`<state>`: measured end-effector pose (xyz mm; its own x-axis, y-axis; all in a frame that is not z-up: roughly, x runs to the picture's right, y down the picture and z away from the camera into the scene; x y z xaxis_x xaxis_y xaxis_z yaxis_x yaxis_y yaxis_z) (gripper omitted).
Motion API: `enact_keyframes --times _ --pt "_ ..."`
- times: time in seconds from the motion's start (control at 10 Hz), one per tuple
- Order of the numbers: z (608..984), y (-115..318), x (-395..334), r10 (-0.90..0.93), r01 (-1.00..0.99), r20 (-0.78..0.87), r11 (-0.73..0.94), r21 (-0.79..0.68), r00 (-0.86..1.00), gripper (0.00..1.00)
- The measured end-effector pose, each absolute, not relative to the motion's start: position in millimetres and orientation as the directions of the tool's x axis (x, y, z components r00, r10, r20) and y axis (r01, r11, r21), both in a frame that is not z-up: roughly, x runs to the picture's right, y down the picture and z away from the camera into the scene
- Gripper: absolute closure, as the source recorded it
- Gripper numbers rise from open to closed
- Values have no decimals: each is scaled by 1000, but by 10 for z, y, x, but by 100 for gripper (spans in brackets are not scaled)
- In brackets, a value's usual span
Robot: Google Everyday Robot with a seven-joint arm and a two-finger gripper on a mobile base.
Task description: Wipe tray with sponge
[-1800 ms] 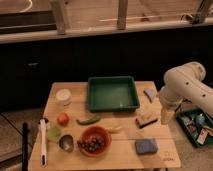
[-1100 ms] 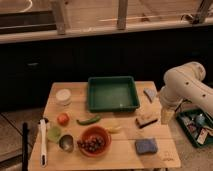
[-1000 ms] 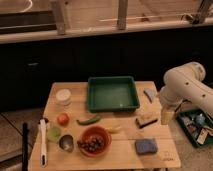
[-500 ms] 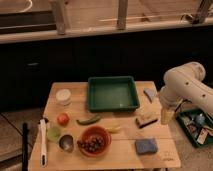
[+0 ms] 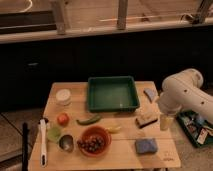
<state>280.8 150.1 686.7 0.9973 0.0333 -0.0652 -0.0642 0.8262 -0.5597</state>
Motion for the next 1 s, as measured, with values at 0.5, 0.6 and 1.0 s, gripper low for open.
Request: enact_keyframes --times 0.5,0.6,1.0 --pt "6916 1810 2769 34 -70 -74 812 -579 997 20" --pt "6926 1883 2767 36 -73 -74 810 -582 997 20" --pt "7048 2114 2721 29 -62 -65 797 -601 997 20"
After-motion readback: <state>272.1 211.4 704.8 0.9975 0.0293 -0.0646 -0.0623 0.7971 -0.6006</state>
